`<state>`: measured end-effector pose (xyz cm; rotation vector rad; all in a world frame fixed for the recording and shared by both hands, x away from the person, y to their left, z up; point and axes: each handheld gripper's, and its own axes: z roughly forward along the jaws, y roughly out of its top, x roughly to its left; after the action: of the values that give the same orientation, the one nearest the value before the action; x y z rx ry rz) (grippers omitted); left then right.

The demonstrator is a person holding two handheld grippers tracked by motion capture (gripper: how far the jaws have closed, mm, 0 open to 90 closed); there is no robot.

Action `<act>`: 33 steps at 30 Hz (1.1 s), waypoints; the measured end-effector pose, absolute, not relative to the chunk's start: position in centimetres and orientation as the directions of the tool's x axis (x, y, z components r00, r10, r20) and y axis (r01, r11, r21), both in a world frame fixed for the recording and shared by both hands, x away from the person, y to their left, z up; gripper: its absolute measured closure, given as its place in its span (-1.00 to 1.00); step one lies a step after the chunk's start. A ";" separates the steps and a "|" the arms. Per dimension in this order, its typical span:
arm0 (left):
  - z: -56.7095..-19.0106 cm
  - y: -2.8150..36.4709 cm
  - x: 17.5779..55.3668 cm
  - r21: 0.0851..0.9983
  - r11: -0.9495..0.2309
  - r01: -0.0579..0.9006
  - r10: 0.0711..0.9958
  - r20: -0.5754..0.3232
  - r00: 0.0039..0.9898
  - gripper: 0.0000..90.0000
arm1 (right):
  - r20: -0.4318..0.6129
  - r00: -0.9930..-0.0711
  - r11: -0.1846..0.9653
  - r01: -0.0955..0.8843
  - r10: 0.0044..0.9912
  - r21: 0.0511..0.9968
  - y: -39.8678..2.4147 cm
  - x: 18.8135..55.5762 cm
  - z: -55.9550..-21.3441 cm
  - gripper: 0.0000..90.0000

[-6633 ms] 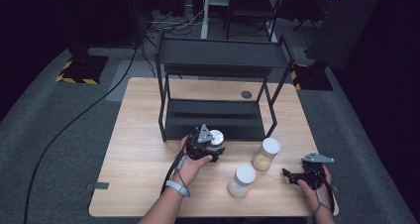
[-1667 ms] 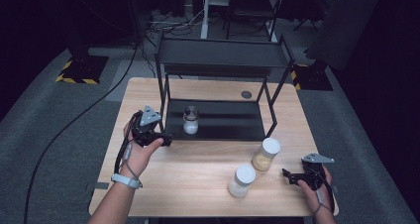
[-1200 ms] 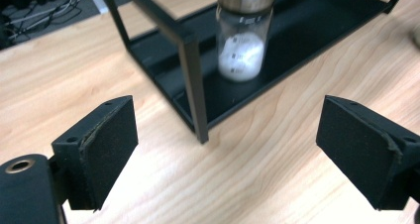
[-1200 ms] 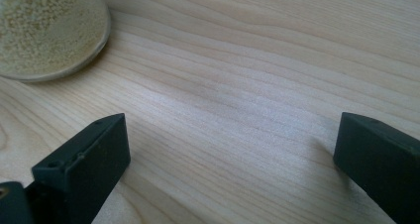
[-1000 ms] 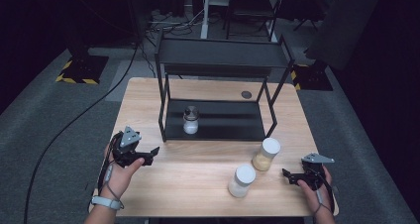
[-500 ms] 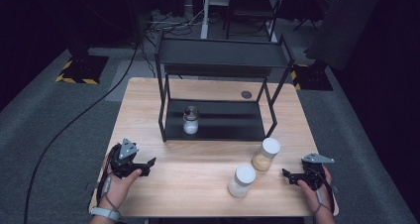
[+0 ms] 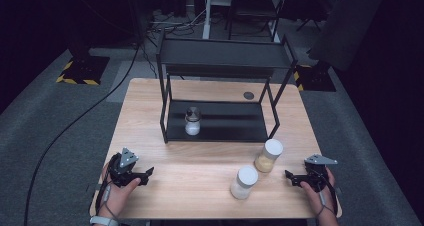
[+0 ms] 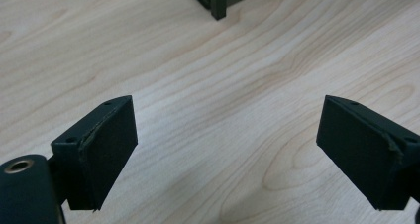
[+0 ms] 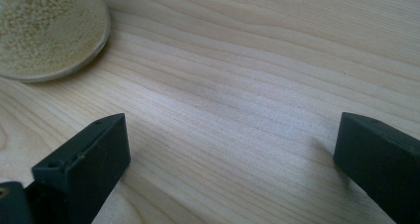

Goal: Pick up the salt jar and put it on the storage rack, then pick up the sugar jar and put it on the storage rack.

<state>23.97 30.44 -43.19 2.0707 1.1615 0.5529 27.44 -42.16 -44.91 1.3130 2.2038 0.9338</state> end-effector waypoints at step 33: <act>-44.9 31.4 24.1 0.700 -0.341 0.628 0.873 -0.013 0.488 -0.92 | -0.006 -0.492 0.345 0.601 0.871 0.720 -42.5 27.8 -44.9 -0.98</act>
<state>24.09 31.43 -44.94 2.0866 1.2315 0.4869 27.76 -42.49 -44.87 1.2934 2.2237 0.9412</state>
